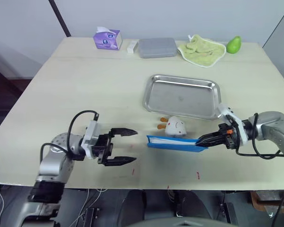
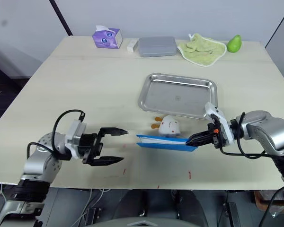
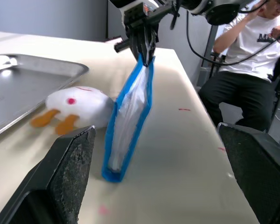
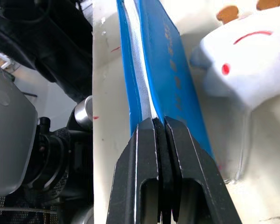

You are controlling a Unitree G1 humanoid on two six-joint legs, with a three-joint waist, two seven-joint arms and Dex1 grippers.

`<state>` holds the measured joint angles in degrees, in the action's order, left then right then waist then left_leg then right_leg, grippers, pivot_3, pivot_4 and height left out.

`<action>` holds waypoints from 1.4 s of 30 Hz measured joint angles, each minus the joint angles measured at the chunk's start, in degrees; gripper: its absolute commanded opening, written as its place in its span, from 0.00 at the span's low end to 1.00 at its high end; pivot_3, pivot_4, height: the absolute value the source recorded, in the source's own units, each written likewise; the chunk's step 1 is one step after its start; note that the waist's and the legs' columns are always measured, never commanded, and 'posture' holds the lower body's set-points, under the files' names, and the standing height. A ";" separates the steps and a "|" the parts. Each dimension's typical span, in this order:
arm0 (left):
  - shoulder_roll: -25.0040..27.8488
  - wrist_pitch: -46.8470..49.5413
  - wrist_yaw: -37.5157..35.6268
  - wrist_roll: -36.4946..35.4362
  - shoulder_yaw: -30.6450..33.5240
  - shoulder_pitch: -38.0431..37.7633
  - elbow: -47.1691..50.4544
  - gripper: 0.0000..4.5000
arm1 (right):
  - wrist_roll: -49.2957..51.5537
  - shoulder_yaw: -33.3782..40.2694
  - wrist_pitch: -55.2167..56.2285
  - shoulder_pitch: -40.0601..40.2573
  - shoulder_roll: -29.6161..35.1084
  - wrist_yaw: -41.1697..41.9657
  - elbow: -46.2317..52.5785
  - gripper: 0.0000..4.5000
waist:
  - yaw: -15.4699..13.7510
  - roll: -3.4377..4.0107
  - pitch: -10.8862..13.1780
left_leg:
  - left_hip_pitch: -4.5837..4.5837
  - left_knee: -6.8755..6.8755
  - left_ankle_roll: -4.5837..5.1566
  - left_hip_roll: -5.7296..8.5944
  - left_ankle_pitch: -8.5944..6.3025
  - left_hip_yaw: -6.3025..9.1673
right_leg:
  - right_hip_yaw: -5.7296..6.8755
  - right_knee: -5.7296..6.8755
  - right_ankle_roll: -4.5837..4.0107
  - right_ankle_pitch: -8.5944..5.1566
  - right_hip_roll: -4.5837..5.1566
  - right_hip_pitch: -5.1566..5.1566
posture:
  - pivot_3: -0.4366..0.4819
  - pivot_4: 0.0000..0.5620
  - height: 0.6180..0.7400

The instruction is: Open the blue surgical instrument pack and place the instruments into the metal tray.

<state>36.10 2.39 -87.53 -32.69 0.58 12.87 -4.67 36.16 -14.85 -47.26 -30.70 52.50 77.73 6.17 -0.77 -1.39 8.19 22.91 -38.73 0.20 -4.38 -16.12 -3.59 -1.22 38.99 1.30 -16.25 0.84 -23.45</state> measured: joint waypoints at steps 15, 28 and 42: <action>-6.45 -1.41 3.06 4.56 -2.83 4.96 -4.86 1.00 | -4.99 -0.75 1.30 -3.57 -3.42 4.34 -5.53 0.00 | 0.25 0.02 -0.01 | -0.01 0.01 0.00 -0.02 0.00 0.01 | -0.01 0.02 -0.01 0.00 -0.03 -0.01 | 0.48 0.27 1.00; -9.66 -1.32 4.09 5.55 -3.81 6.47 -5.46 1.00 | -5.57 -0.42 1.05 -3.58 -3.76 4.42 -5.33 0.00 | 0.36 0.02 -0.02 | -0.01 0.01 0.00 -0.02 0.00 0.02 | -0.01 0.02 -0.01 0.00 -0.04 0.00 | 0.48 0.27 1.00; -11.12 -4.10 2.59 7.68 -5.63 8.09 -9.45 0.01 | -5.87 0.27 0.00 -3.51 -4.07 3.84 -4.65 0.00 | 0.37 0.02 -0.02 | -0.01 0.01 0.00 -0.02 0.00 0.02 | -0.01 0.01 -0.01 0.00 -0.04 0.00 | 0.48 0.27 1.00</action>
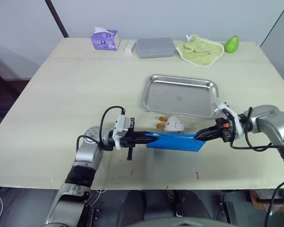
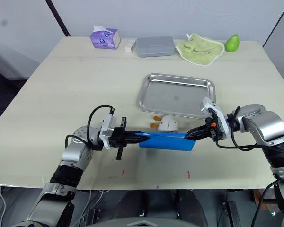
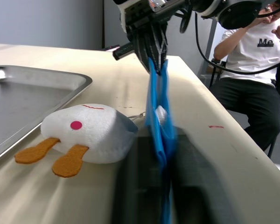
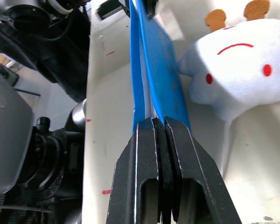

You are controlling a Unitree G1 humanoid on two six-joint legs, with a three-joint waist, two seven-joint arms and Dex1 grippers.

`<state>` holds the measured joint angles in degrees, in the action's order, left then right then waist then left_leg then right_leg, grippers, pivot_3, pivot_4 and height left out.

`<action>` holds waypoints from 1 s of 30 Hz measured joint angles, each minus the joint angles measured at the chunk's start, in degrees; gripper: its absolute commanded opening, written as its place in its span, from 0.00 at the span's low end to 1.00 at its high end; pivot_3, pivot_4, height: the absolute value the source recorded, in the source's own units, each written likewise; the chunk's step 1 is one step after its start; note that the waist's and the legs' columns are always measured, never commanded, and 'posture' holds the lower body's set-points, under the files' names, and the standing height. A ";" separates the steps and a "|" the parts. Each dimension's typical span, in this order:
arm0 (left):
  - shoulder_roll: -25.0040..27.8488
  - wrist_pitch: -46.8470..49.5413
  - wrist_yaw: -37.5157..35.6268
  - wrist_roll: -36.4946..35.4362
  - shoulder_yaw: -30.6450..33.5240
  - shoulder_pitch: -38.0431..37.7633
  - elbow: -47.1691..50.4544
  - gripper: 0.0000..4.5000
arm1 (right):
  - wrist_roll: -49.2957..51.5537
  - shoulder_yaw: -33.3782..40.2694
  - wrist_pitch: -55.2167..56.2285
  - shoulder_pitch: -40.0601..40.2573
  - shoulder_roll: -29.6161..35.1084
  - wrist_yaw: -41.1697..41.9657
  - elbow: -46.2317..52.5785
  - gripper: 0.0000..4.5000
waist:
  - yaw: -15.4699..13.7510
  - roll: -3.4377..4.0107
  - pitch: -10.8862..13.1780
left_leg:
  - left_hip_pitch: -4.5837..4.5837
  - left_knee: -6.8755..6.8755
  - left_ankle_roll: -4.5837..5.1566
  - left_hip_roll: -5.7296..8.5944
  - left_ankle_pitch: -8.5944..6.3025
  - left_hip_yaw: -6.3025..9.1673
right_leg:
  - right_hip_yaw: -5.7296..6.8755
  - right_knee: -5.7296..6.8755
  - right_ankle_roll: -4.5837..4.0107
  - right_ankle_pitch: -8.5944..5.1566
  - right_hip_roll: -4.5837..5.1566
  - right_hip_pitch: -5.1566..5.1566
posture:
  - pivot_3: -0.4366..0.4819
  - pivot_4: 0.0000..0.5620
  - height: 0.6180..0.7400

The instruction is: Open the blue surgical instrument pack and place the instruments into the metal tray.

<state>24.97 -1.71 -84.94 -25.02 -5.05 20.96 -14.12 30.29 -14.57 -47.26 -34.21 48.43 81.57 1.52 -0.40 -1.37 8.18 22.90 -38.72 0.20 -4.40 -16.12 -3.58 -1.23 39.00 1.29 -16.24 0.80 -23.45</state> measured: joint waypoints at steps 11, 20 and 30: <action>0.15 -1.36 -0.75 0.08 -0.05 0.03 -0.30 0.00 | 2.54 8.49 4.49 7.50 -3.66 -4.02 2.48 0.66 | -0.19 0.01 0.00 | 0.02 0.01 0.00 0.01 0.00 -0.01 | 0.00 0.00 0.00 0.00 0.01 0.00 | 0.48 0.27 1.00; 2.71 -1.61 -2.52 -1.19 0.64 0.05 -1.08 0.00 | 8.11 17.92 0.10 11.08 1.72 -7.80 7.61 0.99 | -0.11 0.02 0.00 | 0.00 0.03 0.00 0.01 0.00 0.01 | -0.01 -0.01 0.00 0.00 -0.01 0.00 | 0.48 0.27 1.00; 3.57 -2.54 -2.82 -1.98 0.93 -0.72 -1.06 0.00 | 6.61 14.69 -0.10 6.03 -1.80 -14.73 8.77 0.99 | 0.09 0.03 0.01 | 0.01 0.05 0.00 0.01 0.00 0.01 | -0.01 -0.02 0.00 0.00 -0.01 -0.01 | 0.48 0.27 1.00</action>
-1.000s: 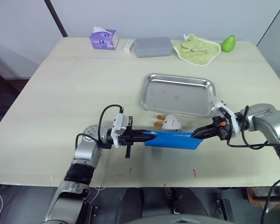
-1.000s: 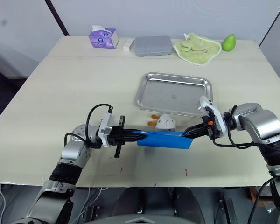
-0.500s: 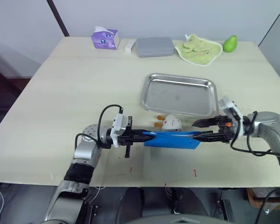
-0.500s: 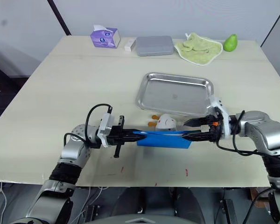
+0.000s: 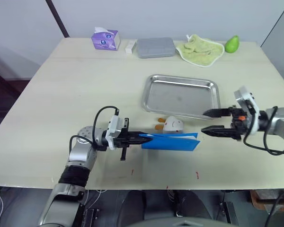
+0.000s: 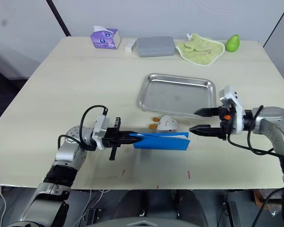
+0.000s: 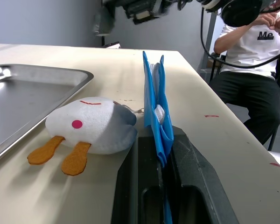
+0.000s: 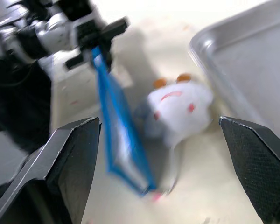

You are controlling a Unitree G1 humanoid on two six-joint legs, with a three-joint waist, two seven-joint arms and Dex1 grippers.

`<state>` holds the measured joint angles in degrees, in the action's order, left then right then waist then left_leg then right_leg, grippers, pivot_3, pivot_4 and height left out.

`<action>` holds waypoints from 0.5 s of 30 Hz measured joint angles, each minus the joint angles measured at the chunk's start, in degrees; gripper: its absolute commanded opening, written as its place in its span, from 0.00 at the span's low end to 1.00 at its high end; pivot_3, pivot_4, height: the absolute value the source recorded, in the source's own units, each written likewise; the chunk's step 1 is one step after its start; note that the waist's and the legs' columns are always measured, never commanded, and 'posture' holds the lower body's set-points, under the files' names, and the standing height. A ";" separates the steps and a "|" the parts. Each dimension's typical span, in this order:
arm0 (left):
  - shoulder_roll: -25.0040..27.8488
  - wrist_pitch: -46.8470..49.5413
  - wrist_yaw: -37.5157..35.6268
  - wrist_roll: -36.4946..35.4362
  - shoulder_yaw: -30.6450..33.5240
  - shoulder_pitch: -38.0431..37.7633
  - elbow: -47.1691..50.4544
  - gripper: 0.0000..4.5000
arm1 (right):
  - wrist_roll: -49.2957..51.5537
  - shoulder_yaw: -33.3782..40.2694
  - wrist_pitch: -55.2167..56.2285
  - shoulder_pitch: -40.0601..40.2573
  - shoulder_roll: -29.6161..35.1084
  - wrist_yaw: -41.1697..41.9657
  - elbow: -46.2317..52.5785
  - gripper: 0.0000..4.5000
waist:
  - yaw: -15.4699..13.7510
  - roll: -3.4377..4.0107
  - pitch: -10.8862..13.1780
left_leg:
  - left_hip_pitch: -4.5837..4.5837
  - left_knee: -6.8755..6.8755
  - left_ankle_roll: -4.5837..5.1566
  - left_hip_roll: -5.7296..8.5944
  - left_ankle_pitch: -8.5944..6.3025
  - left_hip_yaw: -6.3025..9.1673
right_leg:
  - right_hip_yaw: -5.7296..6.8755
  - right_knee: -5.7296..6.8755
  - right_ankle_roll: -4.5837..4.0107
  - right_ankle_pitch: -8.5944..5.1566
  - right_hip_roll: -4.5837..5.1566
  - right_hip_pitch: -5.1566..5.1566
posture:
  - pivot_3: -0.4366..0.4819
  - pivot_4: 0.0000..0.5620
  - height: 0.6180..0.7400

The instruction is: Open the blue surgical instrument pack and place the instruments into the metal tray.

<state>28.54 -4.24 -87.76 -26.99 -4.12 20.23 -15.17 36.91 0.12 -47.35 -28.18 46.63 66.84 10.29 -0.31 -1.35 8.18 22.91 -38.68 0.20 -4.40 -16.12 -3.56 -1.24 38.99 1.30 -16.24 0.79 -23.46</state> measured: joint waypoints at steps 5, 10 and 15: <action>0.71 -0.20 -0.15 -0.26 0.18 -0.75 0.39 0.00 | -6.29 -7.89 0.63 -5.40 -2.79 -2.81 -2.90 0.99 | 0.09 0.00 0.00 | 0.01 0.00 0.00 0.00 0.00 -0.03 | -0.01 0.00 0.00 0.00 0.03 -0.02 | 0.48 0.27 1.00; 0.92 -0.34 -0.17 -0.33 0.23 -0.95 0.60 0.00 | -9.89 -14.11 -0.10 -10.67 -5.39 -3.25 -5.34 0.99 | 0.12 0.01 0.01 | 0.02 0.02 0.00 0.00 0.00 -0.04 | -0.01 0.00 0.00 0.00 0.02 -0.05 | 0.48 0.27 1.00; 1.29 -0.37 -0.25 -0.66 0.22 -1.76 1.44 0.00 | -14.43 -20.89 0.50 -13.47 -8.33 -2.18 -10.32 0.99 | 0.33 0.02 0.01 | 0.02 0.02 0.00 0.00 0.00 -0.04 | 0.00 0.00 0.00 0.00 0.02 -0.06 | 0.48 0.27 1.00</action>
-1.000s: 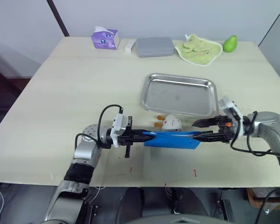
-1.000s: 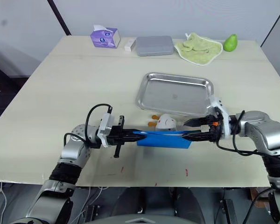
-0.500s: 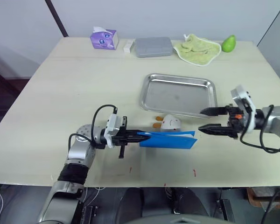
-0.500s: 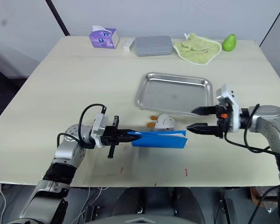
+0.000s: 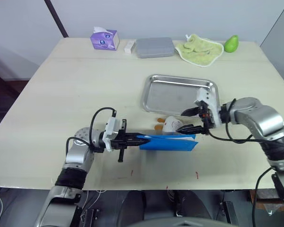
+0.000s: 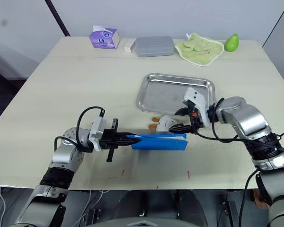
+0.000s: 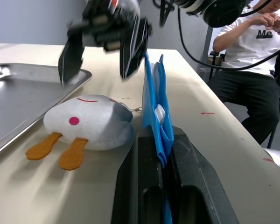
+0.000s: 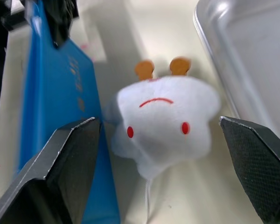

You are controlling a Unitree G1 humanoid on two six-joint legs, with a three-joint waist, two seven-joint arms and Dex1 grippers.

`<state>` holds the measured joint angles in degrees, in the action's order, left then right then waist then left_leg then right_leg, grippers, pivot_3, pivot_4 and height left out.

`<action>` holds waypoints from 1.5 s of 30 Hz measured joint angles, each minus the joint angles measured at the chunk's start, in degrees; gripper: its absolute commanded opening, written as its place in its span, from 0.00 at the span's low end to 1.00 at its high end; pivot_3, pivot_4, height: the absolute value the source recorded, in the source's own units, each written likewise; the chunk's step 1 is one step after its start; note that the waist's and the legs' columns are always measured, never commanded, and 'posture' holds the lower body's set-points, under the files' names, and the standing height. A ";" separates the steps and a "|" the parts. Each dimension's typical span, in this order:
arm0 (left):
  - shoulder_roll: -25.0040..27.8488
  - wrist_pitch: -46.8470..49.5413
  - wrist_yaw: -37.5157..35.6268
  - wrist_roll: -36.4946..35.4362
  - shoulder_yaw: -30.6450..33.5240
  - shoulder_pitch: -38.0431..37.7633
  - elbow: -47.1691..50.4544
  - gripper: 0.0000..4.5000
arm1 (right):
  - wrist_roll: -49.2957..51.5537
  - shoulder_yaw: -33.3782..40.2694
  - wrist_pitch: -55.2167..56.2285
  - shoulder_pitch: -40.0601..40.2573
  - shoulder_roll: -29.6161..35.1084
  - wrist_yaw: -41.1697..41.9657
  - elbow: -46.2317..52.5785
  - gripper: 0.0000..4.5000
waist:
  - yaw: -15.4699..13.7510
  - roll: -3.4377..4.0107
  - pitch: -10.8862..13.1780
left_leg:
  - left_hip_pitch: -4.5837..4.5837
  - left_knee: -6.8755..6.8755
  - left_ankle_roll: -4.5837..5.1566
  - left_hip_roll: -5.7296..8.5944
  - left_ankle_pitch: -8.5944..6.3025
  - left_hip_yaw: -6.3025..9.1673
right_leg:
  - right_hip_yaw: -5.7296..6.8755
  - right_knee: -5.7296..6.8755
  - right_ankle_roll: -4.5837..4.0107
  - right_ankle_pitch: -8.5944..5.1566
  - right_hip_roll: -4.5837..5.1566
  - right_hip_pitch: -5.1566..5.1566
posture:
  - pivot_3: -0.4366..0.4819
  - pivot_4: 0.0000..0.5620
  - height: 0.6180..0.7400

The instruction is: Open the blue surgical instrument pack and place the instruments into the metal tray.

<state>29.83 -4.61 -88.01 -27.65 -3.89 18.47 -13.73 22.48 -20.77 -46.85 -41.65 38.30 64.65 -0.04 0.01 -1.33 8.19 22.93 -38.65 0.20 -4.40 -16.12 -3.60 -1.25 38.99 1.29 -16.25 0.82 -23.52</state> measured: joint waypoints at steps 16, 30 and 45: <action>1.08 0.36 0.68 -0.53 0.02 -1.34 1.84 0.00 | -8.91 -5.95 4.87 -4.42 -6.25 2.42 -7.57 0.16 | 0.60 0.02 0.01 | 0.02 0.02 0.00 -0.01 0.00 0.01 | 0.03 0.01 0.00 0.00 0.02 -0.02 | 0.48 0.27 1.00; 1.85 1.76 1.54 -0.58 -0.08 -2.10 3.66 0.00 | 0.36 8.75 -5.72 5.79 -2.26 -2.64 7.31 0.00 | 0.51 0.02 0.01 | 0.05 0.02 0.00 0.00 0.00 0.03 | 0.05 -0.01 0.00 0.00 0.03 -0.01 | 0.48 0.27 1.00; 2.00 1.95 1.51 -0.48 -0.65 -1.34 3.53 0.00 | 4.75 15.41 -8.20 11.61 0.23 -9.36 10.99 0.00 | 0.41 0.02 0.01 | 0.05 0.03 0.00 0.02 0.00 0.02 | 0.03 -0.03 0.00 0.00 0.03 -0.01 | 0.48 0.27 1.00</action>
<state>31.83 -2.66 -86.51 -28.13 -4.54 17.14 -10.20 27.23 -5.36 -55.05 -30.03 38.53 55.29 10.96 0.43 -1.31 8.20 22.98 -38.62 0.20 -4.38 -16.12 -3.58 -1.22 38.96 1.29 -16.25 0.85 -23.54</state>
